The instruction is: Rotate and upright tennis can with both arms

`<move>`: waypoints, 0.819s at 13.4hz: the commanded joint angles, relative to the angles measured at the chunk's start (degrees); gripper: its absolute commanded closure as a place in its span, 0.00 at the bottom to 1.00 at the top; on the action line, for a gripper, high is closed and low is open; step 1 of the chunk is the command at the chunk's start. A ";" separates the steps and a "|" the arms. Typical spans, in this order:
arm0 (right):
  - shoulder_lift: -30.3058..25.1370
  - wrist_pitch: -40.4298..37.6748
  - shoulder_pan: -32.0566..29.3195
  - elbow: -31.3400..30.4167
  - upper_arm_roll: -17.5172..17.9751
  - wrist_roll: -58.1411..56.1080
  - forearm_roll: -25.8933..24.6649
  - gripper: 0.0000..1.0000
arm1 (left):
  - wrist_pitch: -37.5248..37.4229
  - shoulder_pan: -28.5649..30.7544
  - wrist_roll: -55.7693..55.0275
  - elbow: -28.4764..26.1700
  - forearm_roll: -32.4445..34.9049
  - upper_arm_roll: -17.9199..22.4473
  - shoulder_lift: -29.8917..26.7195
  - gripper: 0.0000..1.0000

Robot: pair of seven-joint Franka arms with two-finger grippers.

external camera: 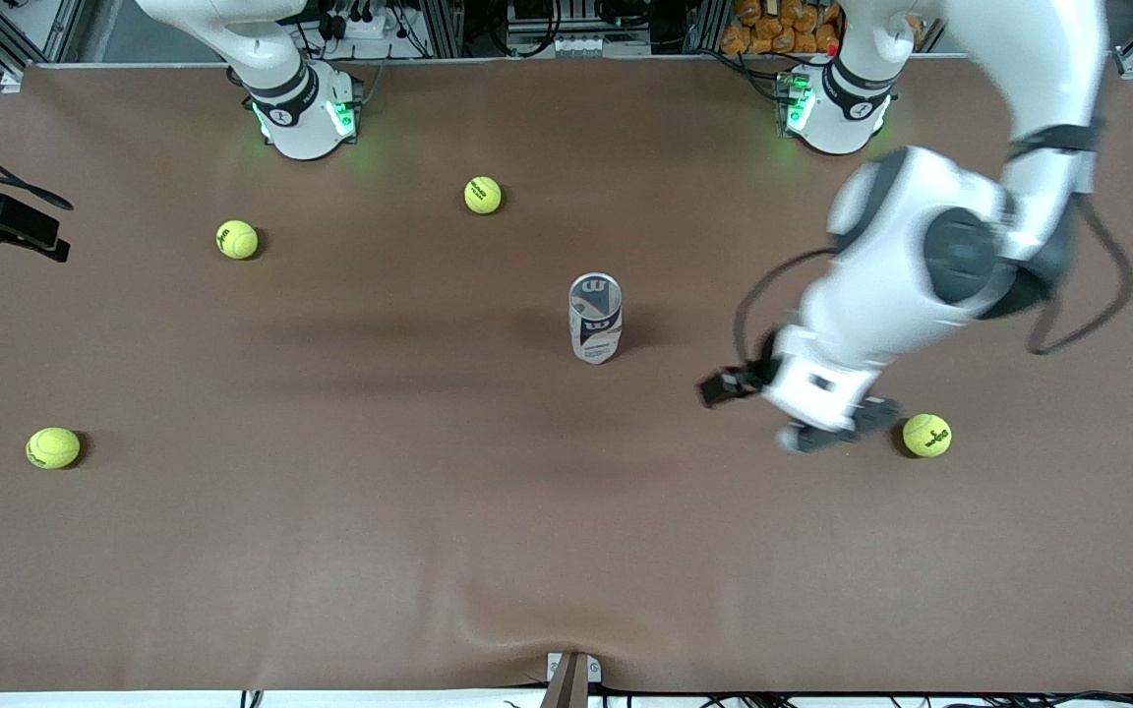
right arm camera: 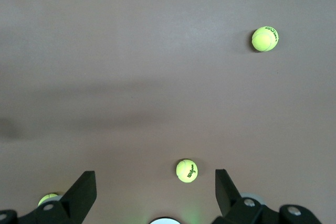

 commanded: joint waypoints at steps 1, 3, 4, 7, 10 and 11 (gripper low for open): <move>0.34 0.15 0.41 0.29 -0.21 -0.24 -0.62 0.00 | -4.08 5.09 6.40 -1.23 3.63 -3.25 -1.81 0.00; 0.34 0.15 0.32 0.29 -0.21 -0.24 -0.62 0.00 | -6.37 5.54 7.04 -1.23 4.78 -0.55 -4.17 0.00; 0.34 0.24 0.41 0.29 -0.21 -0.24 -0.62 0.00 | -6.99 5.01 7.21 -1.23 4.78 2.61 -5.58 0.00; 0.34 0.41 0.15 0.29 -0.21 -0.15 -0.53 0.00 | -10.41 -0.16 12.20 -1.23 4.78 12.01 -9.79 0.00; 0.08 0.50 -0.02 0.20 -0.21 1.69 0.34 0.00 | -13.41 -2.02 19.14 -1.32 4.78 18.10 -13.92 0.00; -0.01 0.50 -0.29 -0.32 -0.21 2.39 1.39 0.00 | -14.02 -2.02 20.82 -1.40 4.78 18.54 -15.16 0.00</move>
